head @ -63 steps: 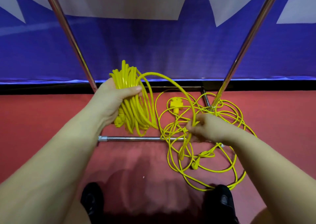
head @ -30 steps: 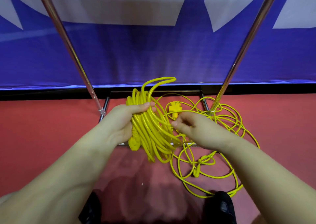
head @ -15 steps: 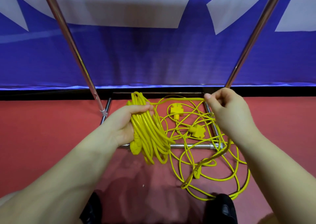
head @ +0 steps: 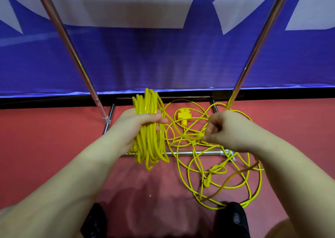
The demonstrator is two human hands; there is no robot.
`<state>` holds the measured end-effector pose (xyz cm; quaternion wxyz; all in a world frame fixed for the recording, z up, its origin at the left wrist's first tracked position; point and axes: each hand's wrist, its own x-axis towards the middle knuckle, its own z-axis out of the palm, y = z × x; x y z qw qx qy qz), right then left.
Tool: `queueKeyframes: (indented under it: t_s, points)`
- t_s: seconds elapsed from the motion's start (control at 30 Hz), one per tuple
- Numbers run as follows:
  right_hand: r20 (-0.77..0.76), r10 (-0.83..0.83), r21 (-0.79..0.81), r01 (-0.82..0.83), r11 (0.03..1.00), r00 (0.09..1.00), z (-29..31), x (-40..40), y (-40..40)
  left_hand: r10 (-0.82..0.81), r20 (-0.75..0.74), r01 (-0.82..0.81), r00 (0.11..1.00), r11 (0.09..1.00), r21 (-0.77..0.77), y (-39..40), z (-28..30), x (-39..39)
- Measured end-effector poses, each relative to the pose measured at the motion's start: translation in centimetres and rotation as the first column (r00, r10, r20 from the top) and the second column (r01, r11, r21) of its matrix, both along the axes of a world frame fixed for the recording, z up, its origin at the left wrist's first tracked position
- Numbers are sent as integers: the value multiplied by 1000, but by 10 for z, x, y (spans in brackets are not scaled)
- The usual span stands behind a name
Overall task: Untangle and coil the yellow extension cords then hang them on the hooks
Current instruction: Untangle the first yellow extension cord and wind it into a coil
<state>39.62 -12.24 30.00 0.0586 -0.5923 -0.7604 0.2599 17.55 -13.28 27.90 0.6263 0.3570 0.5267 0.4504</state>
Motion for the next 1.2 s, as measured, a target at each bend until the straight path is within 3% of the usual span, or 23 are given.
queueKeyframes:
  t_s: [0.07, 0.13, 0.3, 0.43, 0.57, 0.63, 0.7, 0.77, 0.87, 0.9, 0.97, 1.03, 1.07, 1.2]
  points:
    - [-88, 95, -175, -110, 978, 992, 2, -3, -4, -34, -55, 35, 998, 999, 22, -3, 0, 3]
    - [-278, 96, -277, -175, 945, 956, 6, -7, -7, -89, -78, 93, 993, 995, 39, -6, -2, 8]
    - [-532, -88, -201, -24, 979, 842, 7, -13, -3, -272, -120, 281, 955, 958, 59, -15, -6, 20]
    - [-466, -177, -109, 142, 984, 867, 4, -16, -1, -259, 37, 259, 965, 966, 17, -20, -3, 29]
    - [-65, -159, -259, 137, 956, 985, -9, -12, 0, -82, 160, 86, 984, 996, -15, -10, -1, 22]
    - [-76, -139, -288, 111, 951, 987, -20, -11, 1, -22, 227, 28, 974, 999, -24, -3, 0, 13]
    - [-244, -176, -234, 118, 965, 954, -27, -10, 4, 4, 256, 0, 967, 1000, -17, 1, 2, 7]
    - [-485, -234, -128, 196, 972, 843, -22, -9, 7, 19, 240, -12, 971, 1000, -28, 4, 2, 3]
    - [-834, -252, -48, 390, 919, 490, -7, -7, 11, 23, 226, -10, 974, 998, -60, 6, 1, -2]
    - [-884, -263, -82, 426, 901, 386, -3, -5, 12, 9, 231, 9, 973, 997, -76, 6, 1, -3]
    - [-909, -290, -145, 426, 893, 299, -1, -3, 13, -20, 265, 51, 964, 992, -113, 4, 1, -3]
    - [-909, -275, -151, 369, 917, 312, -3, -3, 14, -46, 309, 93, 950, 986, -140, 2, 2, -1]
    - [-894, -256, -126, 344, 930, 367, -3, -3, 14, -61, 321, 113, 945, 983, -147, 1, 2, 0]
    - [-671, -138, 41, 222, 974, 729, -5, -6, 9, -123, 259, 165, 958, 975, -147, -3, 2, 4]
